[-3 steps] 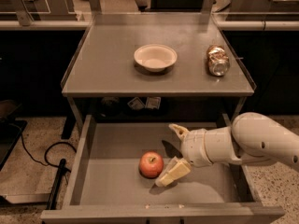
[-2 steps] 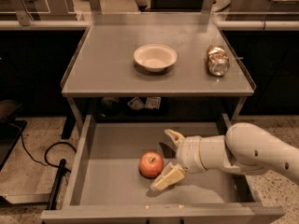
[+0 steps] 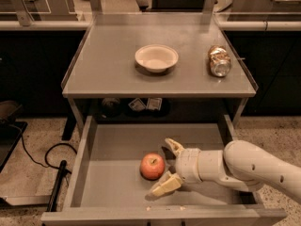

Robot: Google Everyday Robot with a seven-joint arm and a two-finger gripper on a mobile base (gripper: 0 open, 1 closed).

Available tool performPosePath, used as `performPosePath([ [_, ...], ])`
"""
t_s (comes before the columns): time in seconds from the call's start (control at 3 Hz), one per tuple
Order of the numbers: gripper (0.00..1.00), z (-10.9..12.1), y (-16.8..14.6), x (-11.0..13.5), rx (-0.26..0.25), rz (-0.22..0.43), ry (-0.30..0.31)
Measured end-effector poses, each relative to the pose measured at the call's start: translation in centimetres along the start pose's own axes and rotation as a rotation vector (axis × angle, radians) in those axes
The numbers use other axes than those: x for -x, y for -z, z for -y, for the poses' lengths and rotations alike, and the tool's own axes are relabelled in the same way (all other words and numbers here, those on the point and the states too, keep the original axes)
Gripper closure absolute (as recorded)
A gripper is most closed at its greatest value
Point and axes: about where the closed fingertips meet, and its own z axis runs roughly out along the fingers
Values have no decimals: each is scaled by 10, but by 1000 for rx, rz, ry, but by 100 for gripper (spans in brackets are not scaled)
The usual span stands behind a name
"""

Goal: Pick apple from top drawer and place on counter

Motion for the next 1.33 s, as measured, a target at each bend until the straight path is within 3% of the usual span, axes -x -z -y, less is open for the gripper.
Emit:
performPosePath([
  [1.33,0,1,-34,-3,48,31,44],
])
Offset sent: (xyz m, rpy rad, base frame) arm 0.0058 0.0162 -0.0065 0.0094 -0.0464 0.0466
